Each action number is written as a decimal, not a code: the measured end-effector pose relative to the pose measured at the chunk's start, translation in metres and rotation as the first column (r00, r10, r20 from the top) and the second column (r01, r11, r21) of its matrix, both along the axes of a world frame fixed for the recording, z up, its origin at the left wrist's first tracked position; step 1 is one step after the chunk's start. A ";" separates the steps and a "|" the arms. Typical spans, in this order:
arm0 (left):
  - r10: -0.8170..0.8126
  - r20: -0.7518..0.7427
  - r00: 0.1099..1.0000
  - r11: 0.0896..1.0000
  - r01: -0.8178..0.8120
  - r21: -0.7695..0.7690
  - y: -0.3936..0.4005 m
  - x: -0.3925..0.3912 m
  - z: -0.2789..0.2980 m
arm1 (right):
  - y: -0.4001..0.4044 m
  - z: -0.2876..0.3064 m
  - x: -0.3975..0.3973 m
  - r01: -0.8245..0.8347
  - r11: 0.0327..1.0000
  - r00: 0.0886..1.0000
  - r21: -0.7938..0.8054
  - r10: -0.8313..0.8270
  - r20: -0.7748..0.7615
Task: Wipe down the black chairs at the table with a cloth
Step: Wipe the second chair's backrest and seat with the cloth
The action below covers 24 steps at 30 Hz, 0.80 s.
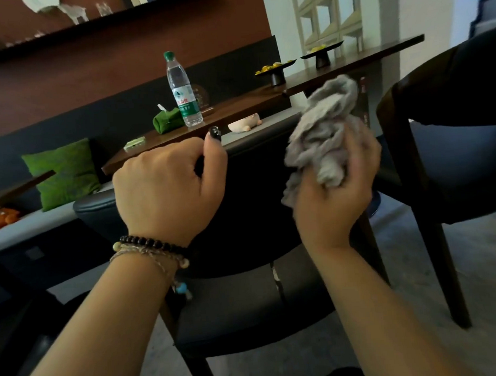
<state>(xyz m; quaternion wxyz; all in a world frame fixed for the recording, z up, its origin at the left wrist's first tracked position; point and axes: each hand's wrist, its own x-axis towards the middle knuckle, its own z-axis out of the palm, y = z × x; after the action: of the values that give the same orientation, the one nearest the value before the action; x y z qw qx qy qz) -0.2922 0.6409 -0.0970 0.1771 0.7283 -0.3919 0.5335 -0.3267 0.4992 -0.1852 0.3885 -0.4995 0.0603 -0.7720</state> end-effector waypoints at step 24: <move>0.026 0.097 0.995 0.991 -0.014 -0.130 -0.005 0.007 -0.007 | -0.095 -0.004 0.010 -0.305 0.456 0.867 0.836 0.496 0.046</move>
<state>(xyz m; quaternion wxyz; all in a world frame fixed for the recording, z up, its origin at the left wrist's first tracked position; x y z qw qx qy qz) -0.2853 0.6360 -0.1039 0.1989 0.6921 -0.3576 0.5947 -0.3171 0.4046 -0.1891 0.7376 -0.3359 0.3317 -0.4827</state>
